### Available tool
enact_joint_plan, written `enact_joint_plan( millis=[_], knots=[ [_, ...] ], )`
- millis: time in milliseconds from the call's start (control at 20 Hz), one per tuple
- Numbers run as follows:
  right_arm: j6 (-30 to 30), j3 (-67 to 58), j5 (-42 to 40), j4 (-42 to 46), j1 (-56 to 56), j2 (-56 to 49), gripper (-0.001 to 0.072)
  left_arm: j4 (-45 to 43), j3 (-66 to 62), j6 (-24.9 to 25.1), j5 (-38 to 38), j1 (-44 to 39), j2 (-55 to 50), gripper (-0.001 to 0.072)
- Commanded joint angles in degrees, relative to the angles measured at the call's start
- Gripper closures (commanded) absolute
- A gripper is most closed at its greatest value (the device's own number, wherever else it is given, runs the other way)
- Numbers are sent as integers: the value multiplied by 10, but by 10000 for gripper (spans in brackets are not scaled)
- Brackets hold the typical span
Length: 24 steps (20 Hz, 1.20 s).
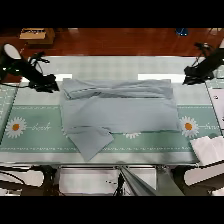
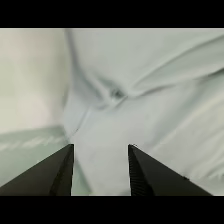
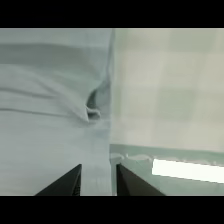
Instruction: Fold the shirts.
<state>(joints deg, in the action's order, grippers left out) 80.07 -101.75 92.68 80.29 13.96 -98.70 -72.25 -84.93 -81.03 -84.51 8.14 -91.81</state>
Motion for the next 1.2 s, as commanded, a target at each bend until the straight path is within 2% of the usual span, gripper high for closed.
enact_joint_plan(
  millis=[0,150,250,400,450,500,550,600,1150],
  knots=[
    [-11,48,65,-3,67,71,403,28,102,30,-54,77,97,294],
    [-29,175,15,-49,134,156,403,101,320,57,3,152,231,295],
    [-51,265,-31,-97,167,208,402,124,438,84,4,190,295,295],
    [-73,361,-97,-140,187,265,371,154,533,100,15,196,346,293],
    [-73,380,-111,-140,187,276,354,167,546,100,27,192,350,290],
    [-74,395,-118,-144,187,283,354,176,555,99,37,183,349,209],
    [-76,403,-118,-150,187,285,337,180,560,99,45,171,346,167],
    [-79,407,-117,-160,187,286,302,179,560,99,48,154,341,166],
    [-82,408,-111,-173,187,286,302,179,560,42,142,-18,260,169]
  ],
)
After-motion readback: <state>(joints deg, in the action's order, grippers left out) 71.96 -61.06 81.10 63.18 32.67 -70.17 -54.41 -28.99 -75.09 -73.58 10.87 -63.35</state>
